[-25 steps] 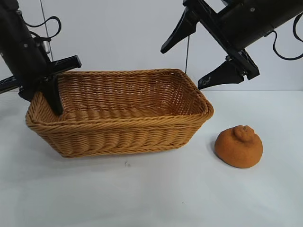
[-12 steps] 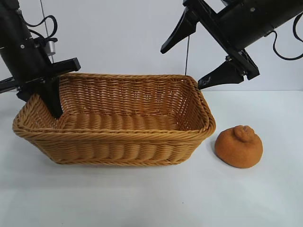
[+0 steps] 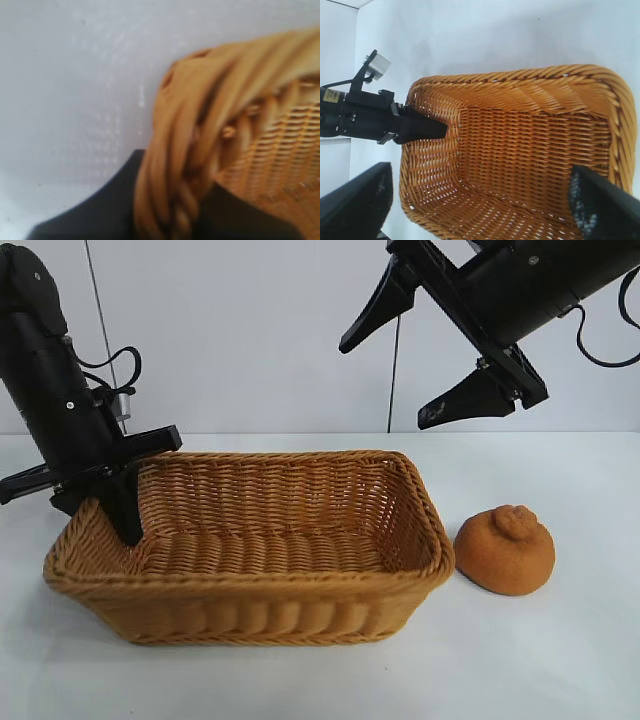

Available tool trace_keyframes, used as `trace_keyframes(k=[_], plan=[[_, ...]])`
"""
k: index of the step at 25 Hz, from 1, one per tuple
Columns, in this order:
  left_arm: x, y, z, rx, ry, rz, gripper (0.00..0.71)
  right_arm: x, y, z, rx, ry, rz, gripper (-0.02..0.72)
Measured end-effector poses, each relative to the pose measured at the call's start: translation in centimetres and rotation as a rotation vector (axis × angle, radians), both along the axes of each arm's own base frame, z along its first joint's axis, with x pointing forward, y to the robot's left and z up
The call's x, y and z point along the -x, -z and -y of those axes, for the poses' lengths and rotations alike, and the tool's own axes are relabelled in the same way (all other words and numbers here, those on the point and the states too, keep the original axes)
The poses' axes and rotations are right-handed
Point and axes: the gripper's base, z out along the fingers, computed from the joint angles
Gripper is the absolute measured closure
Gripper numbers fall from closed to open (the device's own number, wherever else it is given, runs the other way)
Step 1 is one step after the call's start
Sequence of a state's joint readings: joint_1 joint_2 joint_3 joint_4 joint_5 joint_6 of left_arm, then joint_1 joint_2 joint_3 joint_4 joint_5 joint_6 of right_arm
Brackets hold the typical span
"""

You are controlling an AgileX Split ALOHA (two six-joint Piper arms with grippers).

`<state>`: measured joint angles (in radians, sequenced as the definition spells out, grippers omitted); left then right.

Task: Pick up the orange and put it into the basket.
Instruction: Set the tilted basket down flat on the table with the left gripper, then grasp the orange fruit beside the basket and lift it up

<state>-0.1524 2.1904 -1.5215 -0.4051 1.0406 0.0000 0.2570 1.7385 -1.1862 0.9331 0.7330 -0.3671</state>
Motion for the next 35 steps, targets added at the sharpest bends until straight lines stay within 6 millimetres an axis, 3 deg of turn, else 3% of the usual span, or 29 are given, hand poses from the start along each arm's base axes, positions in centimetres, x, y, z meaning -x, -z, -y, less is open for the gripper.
trace_keyframes(k=[3,7,12,15,22,26,31,35], plan=[[-0.1,-1.0,0.0,0.007,0.0,0.021,0.205,0.0,0.0,0.0,0.0,0.0,0.0,0.052],[-0.5,-4.2,0.2,0.023,0.022,0.066,0.128,0.0,0.0,0.0,0.0,0.001,0.001,0.052],[-0.9,-10.1,-0.6,-0.06,0.081,0.228,0.116,0.0,0.0,0.0,0.0,0.001,0.001,0.052],[-0.9,-12.4,-2.2,-0.187,0.122,0.289,0.115,0.0,0.0,0.0,0.0,0.001,0.001,0.052],[-1.1,-12.8,-8.9,-0.302,0.012,0.254,0.115,0.0,0.0,0.0,0.001,0.002,0.002,0.052],[-0.5,-13.2,-10.1,-0.308,-0.013,0.252,0.122,0.0,0.0,0.0,0.001,0.002,0.002,0.052],[2.7,-15.1,-9.6,-0.3,0.0,0.265,0.122,0.0,0.0,0.0,0.001,0.002,0.002,0.052],[7.5,-16.2,-9.5,-0.3,0.027,0.255,0.122,0.0,0.0,0.0,0.001,0.002,0.002,0.052]])
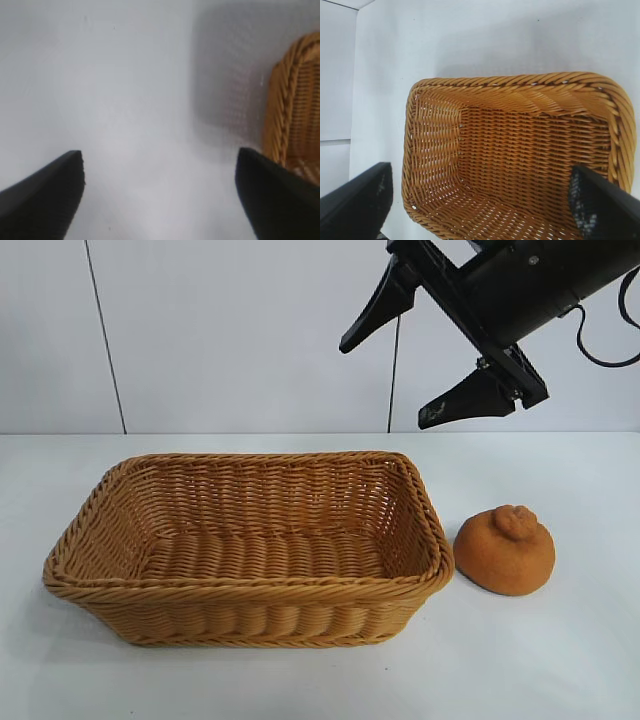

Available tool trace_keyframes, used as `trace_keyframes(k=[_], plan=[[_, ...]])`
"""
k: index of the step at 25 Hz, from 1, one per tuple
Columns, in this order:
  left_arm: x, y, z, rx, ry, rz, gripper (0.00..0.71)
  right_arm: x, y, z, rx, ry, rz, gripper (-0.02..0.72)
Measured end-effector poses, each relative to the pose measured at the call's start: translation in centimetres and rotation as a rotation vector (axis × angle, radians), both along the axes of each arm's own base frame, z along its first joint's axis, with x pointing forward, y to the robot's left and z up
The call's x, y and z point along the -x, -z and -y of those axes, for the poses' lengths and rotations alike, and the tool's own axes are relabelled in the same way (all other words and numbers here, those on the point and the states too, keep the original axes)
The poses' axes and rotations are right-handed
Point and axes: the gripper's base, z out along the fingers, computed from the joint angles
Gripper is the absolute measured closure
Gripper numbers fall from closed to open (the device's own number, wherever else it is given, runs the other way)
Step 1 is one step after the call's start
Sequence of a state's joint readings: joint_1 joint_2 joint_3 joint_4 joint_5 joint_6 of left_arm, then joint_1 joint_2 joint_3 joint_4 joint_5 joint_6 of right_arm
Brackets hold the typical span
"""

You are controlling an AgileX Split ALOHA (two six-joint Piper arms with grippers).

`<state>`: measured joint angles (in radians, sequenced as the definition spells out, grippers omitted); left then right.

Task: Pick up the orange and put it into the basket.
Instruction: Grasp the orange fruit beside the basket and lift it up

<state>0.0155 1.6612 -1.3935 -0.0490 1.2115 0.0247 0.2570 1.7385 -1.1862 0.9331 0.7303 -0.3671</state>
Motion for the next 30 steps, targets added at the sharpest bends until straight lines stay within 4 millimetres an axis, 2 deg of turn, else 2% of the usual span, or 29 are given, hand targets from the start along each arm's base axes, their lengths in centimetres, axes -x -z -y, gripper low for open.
trace_keyframes(k=[6,10,13,20,25,30], plan=[[9.2,-0.8,0.1,-0.004,0.019,0.01,0.122,0.0,0.0,0.0,0.0,-0.001,-0.001,0.052],[15.2,-0.3,0.2,-0.006,0.019,0.052,0.122,0.0,0.0,0.0,0.001,-0.002,-0.001,0.052],[18.9,0.4,0.3,-0.009,0.017,0.142,0.122,0.0,0.0,0.0,0.002,-0.003,-0.001,0.052],[25.2,2.1,0.4,-0.015,0.011,0.405,0.122,0.1,0.0,0.0,0.001,-0.007,-0.004,0.052],[28.1,1.7,0.4,-0.013,0.01,0.564,0.122,0.2,-0.1,-0.1,0.009,-0.035,-0.008,0.052],[30.4,1.1,0.5,-0.015,0.009,0.716,0.122,-0.4,-1.6,0.2,0.096,-0.087,0.035,0.052]])
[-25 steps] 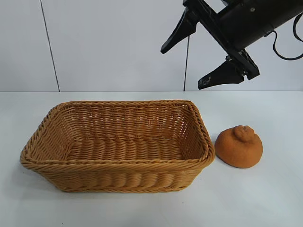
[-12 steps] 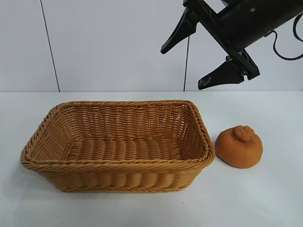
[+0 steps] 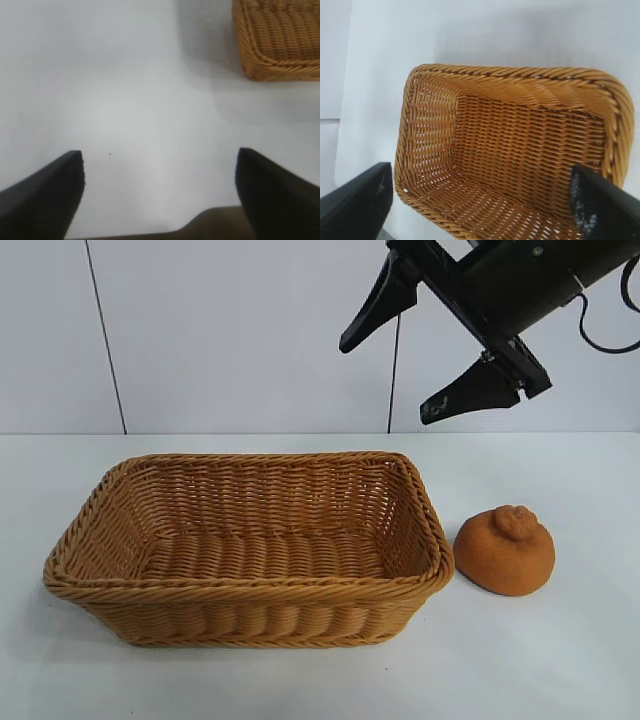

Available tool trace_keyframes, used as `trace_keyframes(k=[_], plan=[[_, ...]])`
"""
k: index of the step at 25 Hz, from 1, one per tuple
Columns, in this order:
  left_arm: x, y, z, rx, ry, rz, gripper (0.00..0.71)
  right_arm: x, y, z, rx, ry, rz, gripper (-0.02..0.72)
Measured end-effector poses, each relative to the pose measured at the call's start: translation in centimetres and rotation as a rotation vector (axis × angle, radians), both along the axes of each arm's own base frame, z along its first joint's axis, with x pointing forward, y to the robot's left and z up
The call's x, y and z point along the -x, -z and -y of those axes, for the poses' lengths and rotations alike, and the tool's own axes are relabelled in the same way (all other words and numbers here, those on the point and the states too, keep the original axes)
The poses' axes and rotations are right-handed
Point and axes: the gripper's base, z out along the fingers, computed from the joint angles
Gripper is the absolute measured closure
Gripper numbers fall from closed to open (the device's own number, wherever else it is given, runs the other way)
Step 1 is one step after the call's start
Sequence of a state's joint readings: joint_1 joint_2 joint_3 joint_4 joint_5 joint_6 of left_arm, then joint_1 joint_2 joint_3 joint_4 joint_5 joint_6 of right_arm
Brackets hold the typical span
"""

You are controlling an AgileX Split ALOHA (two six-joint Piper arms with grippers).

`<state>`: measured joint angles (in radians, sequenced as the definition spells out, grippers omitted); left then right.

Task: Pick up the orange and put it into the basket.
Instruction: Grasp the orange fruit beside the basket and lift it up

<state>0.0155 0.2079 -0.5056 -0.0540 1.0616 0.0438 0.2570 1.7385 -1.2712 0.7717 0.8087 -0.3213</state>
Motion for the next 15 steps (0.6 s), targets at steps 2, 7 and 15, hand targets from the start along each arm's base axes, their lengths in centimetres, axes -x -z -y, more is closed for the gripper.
trace_keyframes(k=[2,7,15], plan=[[1.1,-0.2,0.0,0.0,0.0,0.071,0.122,-0.3,-0.6,0.4,0.072,0.005,0.008,0.052],[3.2,-0.2,0.1,-0.001,0.001,0.207,0.123,-0.9,-1.5,2.1,0.284,0.054,0.007,0.052],[3.3,-0.1,0.1,-0.001,0.001,0.208,0.124,-2.4,0.5,5.9,0.425,0.189,-0.088,0.052]])
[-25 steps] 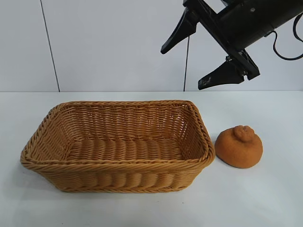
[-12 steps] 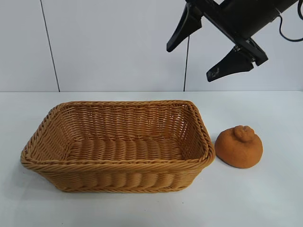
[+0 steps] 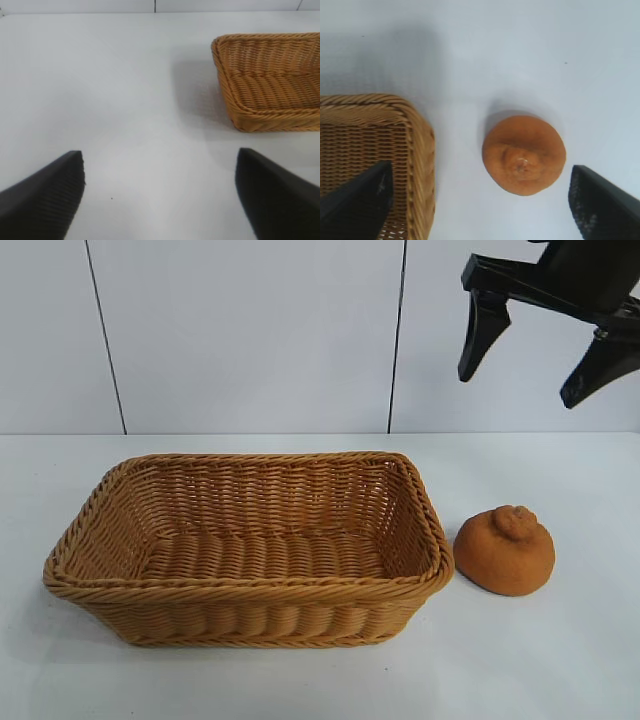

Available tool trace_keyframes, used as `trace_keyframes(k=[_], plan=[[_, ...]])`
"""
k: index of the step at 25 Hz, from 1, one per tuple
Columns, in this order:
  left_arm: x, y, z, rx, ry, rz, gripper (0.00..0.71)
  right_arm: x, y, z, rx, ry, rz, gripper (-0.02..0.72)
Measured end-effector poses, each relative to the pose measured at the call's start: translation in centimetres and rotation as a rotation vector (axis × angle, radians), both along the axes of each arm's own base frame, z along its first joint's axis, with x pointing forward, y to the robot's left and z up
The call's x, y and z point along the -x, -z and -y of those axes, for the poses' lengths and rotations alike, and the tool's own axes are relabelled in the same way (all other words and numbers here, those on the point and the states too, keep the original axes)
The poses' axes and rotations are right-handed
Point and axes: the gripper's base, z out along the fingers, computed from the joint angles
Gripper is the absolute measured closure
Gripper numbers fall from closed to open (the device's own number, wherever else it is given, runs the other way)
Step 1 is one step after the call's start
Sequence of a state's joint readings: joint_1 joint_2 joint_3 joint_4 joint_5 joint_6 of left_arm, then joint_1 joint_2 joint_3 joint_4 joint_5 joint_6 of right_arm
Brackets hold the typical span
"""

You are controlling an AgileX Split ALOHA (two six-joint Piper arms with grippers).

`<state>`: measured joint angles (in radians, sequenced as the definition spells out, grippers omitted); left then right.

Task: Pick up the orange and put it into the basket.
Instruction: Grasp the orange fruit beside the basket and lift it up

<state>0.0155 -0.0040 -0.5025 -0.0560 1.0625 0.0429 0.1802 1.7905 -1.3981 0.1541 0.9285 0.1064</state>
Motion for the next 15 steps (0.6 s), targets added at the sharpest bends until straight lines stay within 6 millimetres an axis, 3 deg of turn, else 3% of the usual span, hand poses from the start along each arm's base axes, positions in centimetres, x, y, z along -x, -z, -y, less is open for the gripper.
trace_keyframes(k=[15], plan=[[0.0,0.0,0.0,0.0,0.0,0.0,0.125,-2.4,12.9,-0.3,-0.017,0.012,-0.31,0.052]])
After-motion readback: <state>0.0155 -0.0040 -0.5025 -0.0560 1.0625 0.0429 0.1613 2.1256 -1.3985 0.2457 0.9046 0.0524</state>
